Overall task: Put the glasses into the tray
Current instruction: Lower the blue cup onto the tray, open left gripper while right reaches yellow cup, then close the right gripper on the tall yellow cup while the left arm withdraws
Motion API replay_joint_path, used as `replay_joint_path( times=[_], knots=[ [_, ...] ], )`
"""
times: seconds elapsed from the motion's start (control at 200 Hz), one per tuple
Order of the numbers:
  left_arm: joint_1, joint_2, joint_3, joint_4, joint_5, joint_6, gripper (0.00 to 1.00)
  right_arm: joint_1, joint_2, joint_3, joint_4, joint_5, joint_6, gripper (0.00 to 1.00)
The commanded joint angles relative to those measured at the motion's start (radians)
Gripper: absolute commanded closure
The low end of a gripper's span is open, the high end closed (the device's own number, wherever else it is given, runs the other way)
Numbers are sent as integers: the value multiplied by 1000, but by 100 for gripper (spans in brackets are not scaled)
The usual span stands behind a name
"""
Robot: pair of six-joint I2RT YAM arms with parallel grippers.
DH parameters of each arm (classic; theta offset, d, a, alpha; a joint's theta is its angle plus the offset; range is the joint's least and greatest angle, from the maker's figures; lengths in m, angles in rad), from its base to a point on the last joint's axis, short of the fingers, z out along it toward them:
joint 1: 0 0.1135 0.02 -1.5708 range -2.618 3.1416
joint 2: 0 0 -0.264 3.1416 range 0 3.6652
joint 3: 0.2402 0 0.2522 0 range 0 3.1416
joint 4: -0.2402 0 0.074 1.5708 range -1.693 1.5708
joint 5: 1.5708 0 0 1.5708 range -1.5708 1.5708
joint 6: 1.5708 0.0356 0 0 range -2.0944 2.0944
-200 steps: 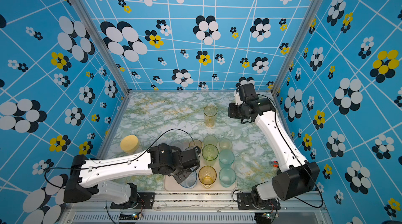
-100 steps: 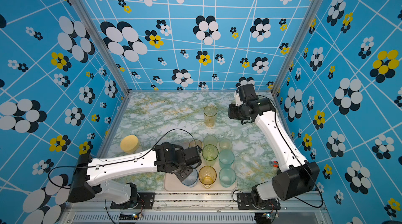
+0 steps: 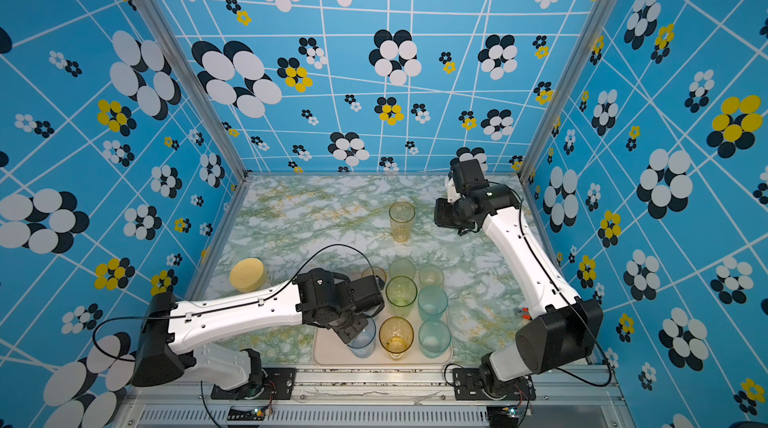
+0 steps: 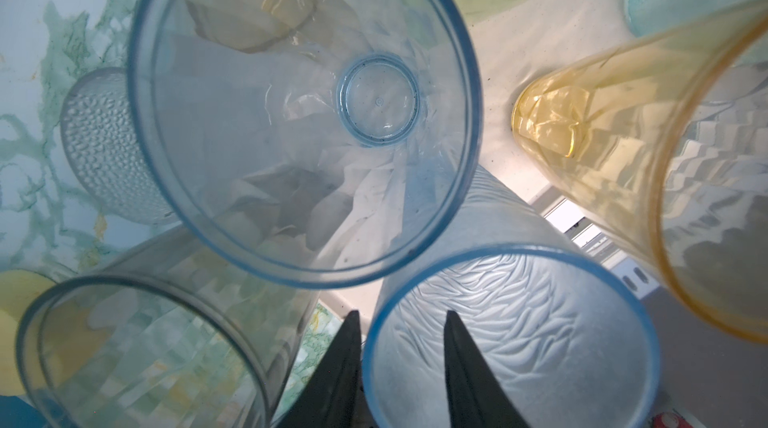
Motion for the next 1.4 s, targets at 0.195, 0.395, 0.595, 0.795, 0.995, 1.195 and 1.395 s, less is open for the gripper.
replay_joint_path(
  times=[0.195,0.395,0.595,0.795,0.995,1.195,1.395],
  knots=[
    [6,-20,180,-88,25,56,60,-3,54,76,-30,-40,-20,71],
    [113,-100,340,-115,-24,62,60,7,113,120,-40,-48,-36,71],
    [456,-154,406,-24,0,6,58,41,218,219,-79,-31,-52,71],
    [741,-84,404,79,181,27,58,88,385,395,-174,41,-69,71],
    [830,3,488,76,241,90,58,106,550,586,-268,127,-73,71],
    [905,59,536,81,303,131,58,113,716,783,-371,155,-74,72],
    [975,104,582,72,360,170,58,116,814,899,-405,153,-51,73]
  ],
)
